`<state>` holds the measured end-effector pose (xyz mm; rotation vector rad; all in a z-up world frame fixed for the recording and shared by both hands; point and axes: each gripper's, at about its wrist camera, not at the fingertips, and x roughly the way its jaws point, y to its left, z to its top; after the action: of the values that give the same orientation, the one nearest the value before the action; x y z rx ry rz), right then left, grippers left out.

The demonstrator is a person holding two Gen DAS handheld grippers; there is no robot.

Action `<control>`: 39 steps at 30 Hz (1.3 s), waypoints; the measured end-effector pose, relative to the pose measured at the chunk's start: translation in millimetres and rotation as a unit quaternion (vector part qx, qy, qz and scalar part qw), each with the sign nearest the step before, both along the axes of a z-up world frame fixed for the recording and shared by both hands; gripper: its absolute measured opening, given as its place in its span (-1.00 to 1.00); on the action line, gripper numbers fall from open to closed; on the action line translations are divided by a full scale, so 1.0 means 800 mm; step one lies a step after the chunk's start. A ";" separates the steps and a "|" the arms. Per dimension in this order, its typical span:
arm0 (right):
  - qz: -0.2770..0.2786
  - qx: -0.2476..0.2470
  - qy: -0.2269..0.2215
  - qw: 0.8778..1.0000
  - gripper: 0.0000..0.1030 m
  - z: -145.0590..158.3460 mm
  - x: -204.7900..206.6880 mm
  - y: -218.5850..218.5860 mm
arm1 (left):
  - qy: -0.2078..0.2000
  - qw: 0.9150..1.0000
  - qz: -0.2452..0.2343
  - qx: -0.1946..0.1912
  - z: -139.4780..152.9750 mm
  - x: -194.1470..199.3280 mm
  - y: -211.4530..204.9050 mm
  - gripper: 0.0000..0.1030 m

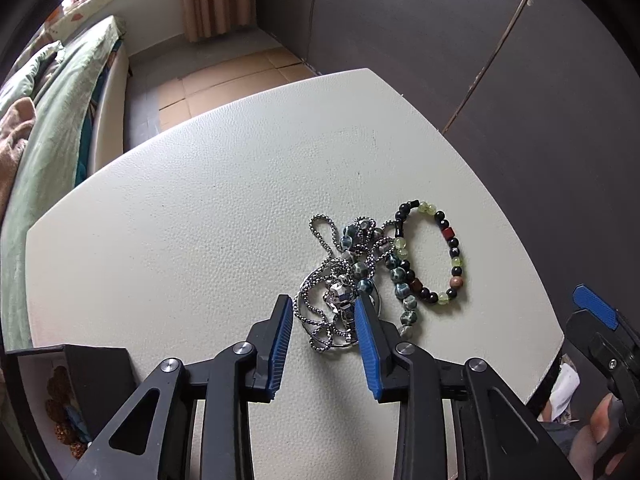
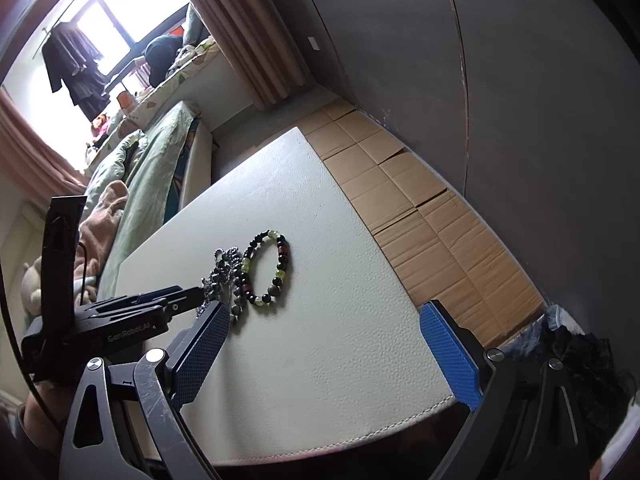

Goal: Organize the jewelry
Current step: 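Close the left gripper on the silver chain, then lift the chain with the left gripper while the right gripper grasps the black-green bead bracelet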

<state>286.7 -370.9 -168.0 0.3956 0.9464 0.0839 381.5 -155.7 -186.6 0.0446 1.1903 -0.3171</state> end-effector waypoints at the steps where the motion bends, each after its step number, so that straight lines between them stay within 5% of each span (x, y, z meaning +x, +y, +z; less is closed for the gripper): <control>1: 0.001 0.000 0.001 1.000 0.87 0.000 0.001 0.000 | -0.001 1.000 0.000 0.000 -0.002 0.001 -0.001 -0.36; 9: -0.001 -0.001 0.011 1.000 0.86 -0.006 0.005 0.001 | -0.017 1.000 -0.015 0.001 -0.009 0.005 -0.012 -0.43; 12: 0.013 -0.013 0.015 1.000 0.62 -0.008 0.011 0.011 | -0.011 1.000 -0.019 -0.012 -0.006 0.007 -0.010 -0.71; 16: 0.038 -0.017 0.035 0.999 0.25 -0.018 0.024 0.026 | -0.014 0.999 -0.006 -0.040 0.009 0.004 0.008 -0.71; 23: 0.055 -0.034 0.028 0.998 0.23 -0.018 0.049 0.041 | -0.030 0.997 0.010 -0.064 0.041 -0.005 0.037 -0.72; 30: 0.076 -0.081 0.031 0.993 0.20 -0.022 0.074 0.066 | -0.062 0.994 0.021 -0.085 0.088 -0.017 0.061 -0.72; 39: 0.100 -0.185 0.057 0.976 -0.34 -0.040 0.092 0.108 | -0.108 0.988 0.030 -0.102 0.154 -0.035 0.087 -0.73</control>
<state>360.1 -284.8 -200.3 -0.0404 1.0887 0.0662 353.3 -86.4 -63.6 -0.1322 0.9387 -0.3703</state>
